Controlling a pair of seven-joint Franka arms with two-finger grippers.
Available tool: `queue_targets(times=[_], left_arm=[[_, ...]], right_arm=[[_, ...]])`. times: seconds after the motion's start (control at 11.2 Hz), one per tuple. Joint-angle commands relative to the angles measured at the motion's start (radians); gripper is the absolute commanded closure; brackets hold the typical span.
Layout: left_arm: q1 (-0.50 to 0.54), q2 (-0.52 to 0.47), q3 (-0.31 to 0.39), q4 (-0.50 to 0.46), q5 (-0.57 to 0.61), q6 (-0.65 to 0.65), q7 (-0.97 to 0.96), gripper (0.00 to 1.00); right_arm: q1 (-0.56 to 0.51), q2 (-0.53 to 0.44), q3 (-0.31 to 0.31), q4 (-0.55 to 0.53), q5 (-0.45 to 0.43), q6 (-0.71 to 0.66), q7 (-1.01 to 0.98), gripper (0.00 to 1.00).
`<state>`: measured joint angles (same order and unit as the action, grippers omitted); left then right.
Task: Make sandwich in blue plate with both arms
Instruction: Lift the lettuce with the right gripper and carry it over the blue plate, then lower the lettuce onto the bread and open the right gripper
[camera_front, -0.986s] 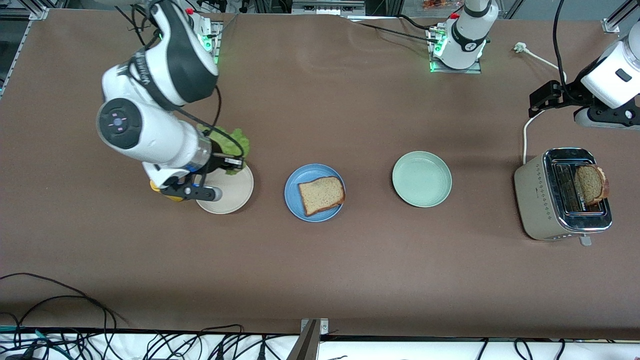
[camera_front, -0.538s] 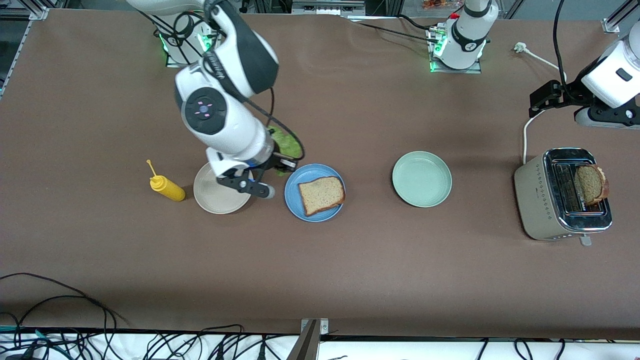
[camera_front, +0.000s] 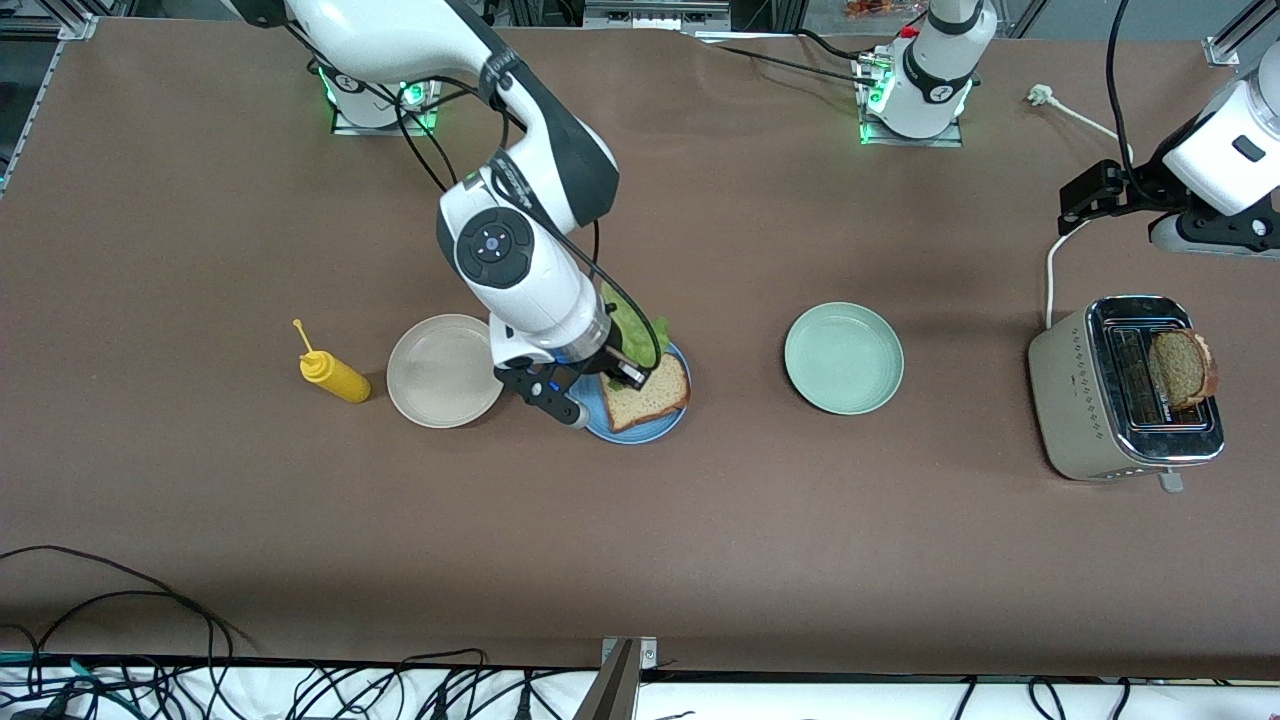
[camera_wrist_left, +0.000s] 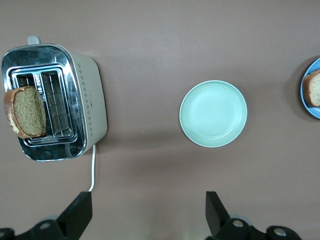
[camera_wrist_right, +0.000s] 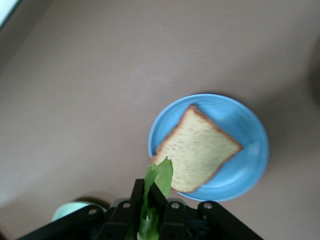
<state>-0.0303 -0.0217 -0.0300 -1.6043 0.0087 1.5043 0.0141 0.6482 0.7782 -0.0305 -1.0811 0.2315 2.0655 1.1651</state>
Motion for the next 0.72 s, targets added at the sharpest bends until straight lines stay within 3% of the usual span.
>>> queue_targets(times=[0.0,0.36,0.63], left_arm=[[-0.002,-0.015,-0.002,-0.008,0.023,0.007,0.018,0.0],[-0.002,-0.015,-0.002,-0.006,0.023,0.007,0.018,0.0],[-0.002,-0.015,-0.002,-0.006,0.023,0.007,0.018,0.0]], right_arm=[[0.03,0.131,-0.012,0.148,0.011,0.09,0.158,1.0],[0.034,0.156,-0.011,0.142,-0.009,0.186,0.163,1.0],[0.047,0.164,-0.009,0.046,-0.147,0.257,0.105,1.0]])
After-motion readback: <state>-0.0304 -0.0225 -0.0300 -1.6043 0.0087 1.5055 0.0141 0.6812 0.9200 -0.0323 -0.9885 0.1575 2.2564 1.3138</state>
